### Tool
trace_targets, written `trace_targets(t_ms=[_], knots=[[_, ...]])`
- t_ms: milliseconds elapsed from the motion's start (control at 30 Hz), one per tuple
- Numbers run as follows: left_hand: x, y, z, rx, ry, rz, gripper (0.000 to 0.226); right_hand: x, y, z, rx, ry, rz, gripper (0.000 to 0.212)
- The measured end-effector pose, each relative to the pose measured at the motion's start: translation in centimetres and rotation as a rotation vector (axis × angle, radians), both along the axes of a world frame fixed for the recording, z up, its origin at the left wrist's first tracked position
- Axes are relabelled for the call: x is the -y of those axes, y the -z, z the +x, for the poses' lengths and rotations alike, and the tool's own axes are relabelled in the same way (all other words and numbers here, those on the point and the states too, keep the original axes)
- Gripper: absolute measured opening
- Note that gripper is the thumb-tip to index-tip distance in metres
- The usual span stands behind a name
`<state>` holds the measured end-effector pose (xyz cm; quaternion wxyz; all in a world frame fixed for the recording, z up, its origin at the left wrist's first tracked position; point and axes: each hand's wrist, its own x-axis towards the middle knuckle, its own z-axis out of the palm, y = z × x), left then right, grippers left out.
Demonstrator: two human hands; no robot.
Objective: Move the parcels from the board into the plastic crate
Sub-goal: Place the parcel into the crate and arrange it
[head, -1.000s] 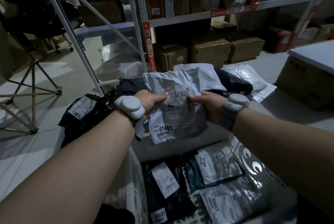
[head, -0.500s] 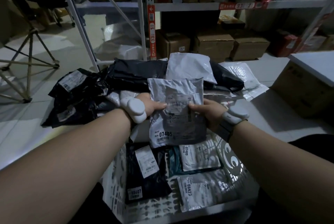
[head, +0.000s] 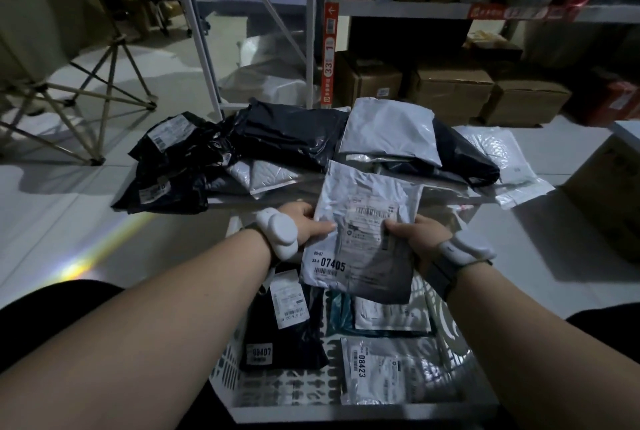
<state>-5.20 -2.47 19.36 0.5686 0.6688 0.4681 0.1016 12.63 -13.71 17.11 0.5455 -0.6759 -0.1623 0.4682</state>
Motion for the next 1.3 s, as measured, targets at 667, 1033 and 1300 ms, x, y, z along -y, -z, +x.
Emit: trace_targets(t_ms=[667,1033,1300], knots=[[1.2,3.5,-0.5,-0.183,0.120,-0.022,0.029,1.0,2.7,0.1,0.101,-0.094,-0.129,0.012],[0.7,7.5,-1.8,-0.100,-0.197,-0.241,0.034,1.9,5.8,-0.4,0.166,-0.093,-0.246,0.021],[0.4,8.7,-1.4,-0.058,-0.118,-0.175,0.056,1.5,6.8,-1.9,0.142,-0.205,-0.271,0.023]])
